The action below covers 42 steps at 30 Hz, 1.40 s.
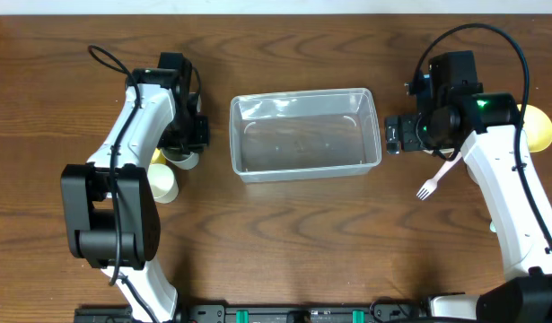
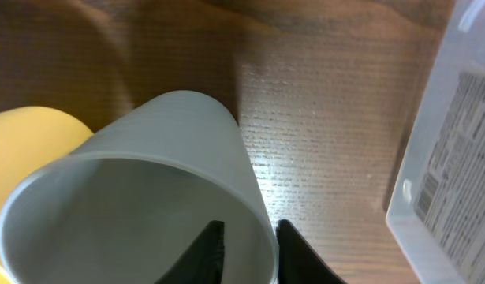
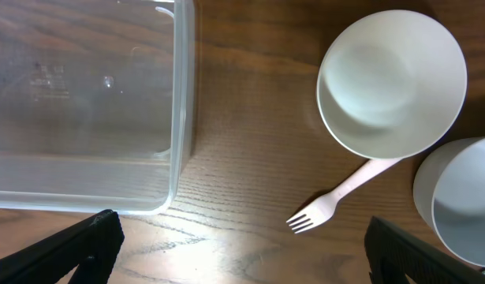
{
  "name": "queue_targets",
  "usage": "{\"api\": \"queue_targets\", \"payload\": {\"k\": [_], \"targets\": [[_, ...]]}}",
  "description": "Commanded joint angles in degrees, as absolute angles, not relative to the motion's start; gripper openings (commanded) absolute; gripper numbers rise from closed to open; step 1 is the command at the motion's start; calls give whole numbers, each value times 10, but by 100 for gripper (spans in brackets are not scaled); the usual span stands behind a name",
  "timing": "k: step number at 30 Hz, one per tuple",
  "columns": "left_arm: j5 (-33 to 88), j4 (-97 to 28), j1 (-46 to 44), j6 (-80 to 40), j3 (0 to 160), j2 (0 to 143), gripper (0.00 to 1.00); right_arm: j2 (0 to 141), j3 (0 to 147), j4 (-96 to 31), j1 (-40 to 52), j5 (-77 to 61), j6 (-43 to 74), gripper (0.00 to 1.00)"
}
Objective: Pack container
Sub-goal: 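Carry the grey cup with the left gripper into the container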
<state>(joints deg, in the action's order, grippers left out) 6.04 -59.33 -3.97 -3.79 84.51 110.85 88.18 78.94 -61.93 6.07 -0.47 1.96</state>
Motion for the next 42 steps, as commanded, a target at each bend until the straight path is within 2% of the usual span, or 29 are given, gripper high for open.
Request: {"api": "queue_targets", "payload": {"k": [1, 12, 20, 25, 32, 42], "targets": [[49, -594, -39, -37, 855, 1112, 7, 883, 799, -622, 60, -9, 26, 99], [49, -600, -63, -28, 897, 1098, 6, 883, 799, -624, 60, -9, 26, 99], [23, -659, -165, -18, 1047, 1038, 6, 883, 799, -624, 60, -2, 26, 99], [-25, -656, -232, -18, 1063, 1022, 6, 883, 799, -624, 60, -2, 26, 99], [-22, -658, -278, -18, 1054, 1074, 6, 883, 799, -624, 60, -2, 26, 99], [-20, -657, -283, -18, 1054, 1181, 6, 883, 799, -630, 60, -2, 26, 99]]}}
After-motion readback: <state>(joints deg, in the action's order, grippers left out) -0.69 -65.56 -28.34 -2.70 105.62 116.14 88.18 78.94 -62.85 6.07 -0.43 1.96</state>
